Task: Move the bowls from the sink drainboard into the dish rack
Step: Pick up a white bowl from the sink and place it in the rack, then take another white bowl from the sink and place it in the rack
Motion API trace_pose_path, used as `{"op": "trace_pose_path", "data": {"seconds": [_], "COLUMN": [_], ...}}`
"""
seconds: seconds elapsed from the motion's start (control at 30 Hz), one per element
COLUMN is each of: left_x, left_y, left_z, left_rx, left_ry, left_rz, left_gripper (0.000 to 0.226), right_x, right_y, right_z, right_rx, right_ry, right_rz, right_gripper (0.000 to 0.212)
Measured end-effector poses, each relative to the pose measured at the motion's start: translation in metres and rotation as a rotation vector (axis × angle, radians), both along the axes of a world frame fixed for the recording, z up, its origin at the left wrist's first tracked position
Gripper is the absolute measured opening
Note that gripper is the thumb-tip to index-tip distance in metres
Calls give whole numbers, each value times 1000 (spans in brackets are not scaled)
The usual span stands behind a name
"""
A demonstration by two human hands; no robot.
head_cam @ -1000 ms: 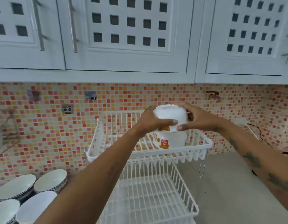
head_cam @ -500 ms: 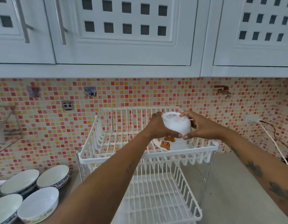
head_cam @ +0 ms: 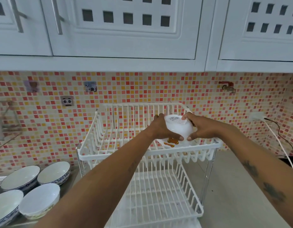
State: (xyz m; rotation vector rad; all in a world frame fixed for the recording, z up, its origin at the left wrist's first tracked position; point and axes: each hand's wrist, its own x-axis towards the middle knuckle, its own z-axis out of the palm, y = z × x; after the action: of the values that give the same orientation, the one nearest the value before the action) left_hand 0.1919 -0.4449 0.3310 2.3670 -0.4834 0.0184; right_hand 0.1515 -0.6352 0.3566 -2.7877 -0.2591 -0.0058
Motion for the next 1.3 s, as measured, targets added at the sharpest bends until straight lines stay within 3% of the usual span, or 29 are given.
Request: {"op": "trace_pose_path", "data": {"seconds": [0.23,0.3,0.4,0.53,0.67,0.73,0.9,1.07,1.17,1.3], "left_x": [-4,-4,-10,-32,-54,-65,-90,-97,-93,-92], "left_y": [14,25,51,106,181,222,331,410,444,483], "left_z": [4,10,17,28,34,33,6,-46,-90,-155], "left_rx": [-41,-88,-186,-516,-785,-849,-891,-1066,-1129,-1166], "left_ry": [75,132,139,96,-63,-158,-179,-102,-30,111], "left_rz": [-54,-67,-26,2,136,248,460,784,937,1075], "left_gripper": [112,118,110,80,26,19,29,36,40,55], "right_x": [-8,-8,-9,-27,-50,-62,-80,-73,-49,-3], "right_y": [8,8,21,69,146,191,304,415,469,512], "right_z": [4,2,3,20,42,50,45,-2,-45,-117], "right_rx": [-114,-136,-91,55,288,461,772,892,928,1023], "right_ry": [5,8,-61,-268,-508,-535,-435,-180,22,262], "right_rz": [-50,-63,-115,-55,141,255,451,546,494,264], "right_gripper": [80,85,99,82,48,38,26,17,24,41]}}
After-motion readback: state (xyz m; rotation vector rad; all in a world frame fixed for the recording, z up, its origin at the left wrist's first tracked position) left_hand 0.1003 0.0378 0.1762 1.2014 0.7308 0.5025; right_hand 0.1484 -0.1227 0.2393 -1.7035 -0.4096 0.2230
